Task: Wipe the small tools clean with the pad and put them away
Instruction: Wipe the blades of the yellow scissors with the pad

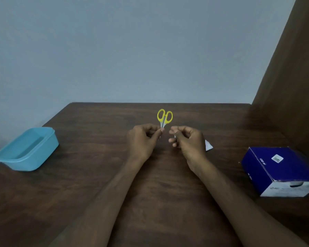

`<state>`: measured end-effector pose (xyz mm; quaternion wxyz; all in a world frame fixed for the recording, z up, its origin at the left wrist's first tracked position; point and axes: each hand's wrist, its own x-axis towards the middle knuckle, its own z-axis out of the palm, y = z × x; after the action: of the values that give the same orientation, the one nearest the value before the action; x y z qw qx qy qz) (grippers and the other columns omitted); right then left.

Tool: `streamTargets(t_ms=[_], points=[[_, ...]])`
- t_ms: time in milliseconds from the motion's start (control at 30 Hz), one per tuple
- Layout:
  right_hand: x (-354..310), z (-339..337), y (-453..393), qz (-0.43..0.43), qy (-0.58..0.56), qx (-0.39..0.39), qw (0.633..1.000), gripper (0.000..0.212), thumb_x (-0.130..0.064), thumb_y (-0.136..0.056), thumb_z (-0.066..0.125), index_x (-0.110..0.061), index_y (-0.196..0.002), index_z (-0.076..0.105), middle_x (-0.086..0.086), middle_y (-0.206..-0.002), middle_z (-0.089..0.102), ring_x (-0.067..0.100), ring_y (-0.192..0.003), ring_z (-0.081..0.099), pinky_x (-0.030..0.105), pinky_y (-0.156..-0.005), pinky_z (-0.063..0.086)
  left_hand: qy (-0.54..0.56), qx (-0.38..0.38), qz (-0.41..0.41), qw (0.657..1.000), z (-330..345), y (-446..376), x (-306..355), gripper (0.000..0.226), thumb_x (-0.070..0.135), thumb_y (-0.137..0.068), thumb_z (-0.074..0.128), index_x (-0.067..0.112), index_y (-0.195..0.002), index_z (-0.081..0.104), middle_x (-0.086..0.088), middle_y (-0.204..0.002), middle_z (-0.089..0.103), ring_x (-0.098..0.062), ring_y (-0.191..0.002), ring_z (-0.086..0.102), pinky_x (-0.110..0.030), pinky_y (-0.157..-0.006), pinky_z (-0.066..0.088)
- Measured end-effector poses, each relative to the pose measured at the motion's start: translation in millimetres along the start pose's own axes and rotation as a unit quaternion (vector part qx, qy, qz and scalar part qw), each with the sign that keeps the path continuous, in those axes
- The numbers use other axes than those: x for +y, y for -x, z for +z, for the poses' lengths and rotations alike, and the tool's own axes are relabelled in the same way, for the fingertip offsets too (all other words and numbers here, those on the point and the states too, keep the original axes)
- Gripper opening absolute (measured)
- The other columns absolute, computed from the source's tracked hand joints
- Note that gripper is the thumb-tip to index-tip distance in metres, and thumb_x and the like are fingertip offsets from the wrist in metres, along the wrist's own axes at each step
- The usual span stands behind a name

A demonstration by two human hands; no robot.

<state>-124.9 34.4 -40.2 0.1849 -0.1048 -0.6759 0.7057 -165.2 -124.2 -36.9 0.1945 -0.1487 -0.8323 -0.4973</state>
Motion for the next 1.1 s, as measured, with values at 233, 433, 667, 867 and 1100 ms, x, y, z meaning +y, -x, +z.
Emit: streamTargets(t_ms=[233, 433, 667, 867, 1100], points=[[1.4, 1.2, 6.0, -0.054, 0.105, -0.044, 0.992, 0.021, -0.029, -0.103, 0.067, -0.017, -0.091, 0.079, 0.000, -0.074, 0.074, 0.009, -0.066, 0.066, 0.037, -0.068, 0.057, 0.205, -0.057, -0.086, 0.973, -3.5, -1.2, 3.6, 0.018, 0.021, -0.095, 0.083, 0.004, -0.090, 0.078, -0.006, -0.086, 0.083, -0.011, -0.077, 0.075, -0.030, -0.081, 0.060], [-2.1, -1.4, 7.5, -0.074, 0.111, -0.065, 0.989, 0.015, -0.026, -0.098, 0.073, -0.019, -0.086, 0.079, 0.014, -0.078, 0.074, 0.013, -0.066, 0.065, 0.040, -0.067, 0.057, 0.260, -0.065, -0.105, 0.958, -5.7, -1.2, 4.8, 0.016, 0.012, -0.092, 0.084, -0.001, -0.101, 0.081, -0.012, -0.092, 0.082, -0.010, -0.084, 0.075, -0.024, -0.086, 0.058], [-7.2, -4.8, 0.4, -0.019, 0.003, -0.038, 0.999, 0.012, -0.012, -0.099, 0.071, -0.009, -0.089, 0.076, 0.003, -0.076, 0.071, 0.010, -0.061, 0.058, 0.024, -0.057, 0.050, 0.272, -0.032, -0.134, 0.952, -17.4, -8.2, 5.1, 0.026, 0.018, -0.095, 0.082, 0.017, -0.120, 0.074, 0.005, -0.082, 0.077, -0.002, -0.066, 0.066, -0.018, -0.054, 0.048], [-6.3, -11.6, -10.6, -0.010, -0.066, 0.009, 0.998, 0.013, -0.013, -0.099, 0.072, -0.010, -0.087, 0.074, 0.003, -0.073, 0.068, 0.011, -0.062, 0.058, 0.025, -0.059, 0.050, 0.127, -0.126, -0.012, 0.984, -17.2, -2.8, 0.2, 0.037, 0.029, -0.088, 0.089, 0.028, -0.122, 0.076, 0.001, -0.091, 0.079, -0.014, -0.067, 0.066, -0.032, -0.063, 0.061], [-5.4, -11.8, -13.5, -0.019, -0.084, 0.011, 0.996, 0.006, -0.013, -0.097, 0.076, -0.007, -0.095, 0.077, 0.006, -0.080, 0.072, 0.011, -0.070, 0.066, 0.028, -0.068, 0.056, 0.000, -0.171, 0.033, 0.985, -14.1, 0.7, 4.4, 0.022, 0.032, -0.086, 0.091, 0.023, -0.104, 0.080, 0.006, -0.083, 0.079, -0.004, -0.067, 0.075, -0.022, -0.066, 0.058]])
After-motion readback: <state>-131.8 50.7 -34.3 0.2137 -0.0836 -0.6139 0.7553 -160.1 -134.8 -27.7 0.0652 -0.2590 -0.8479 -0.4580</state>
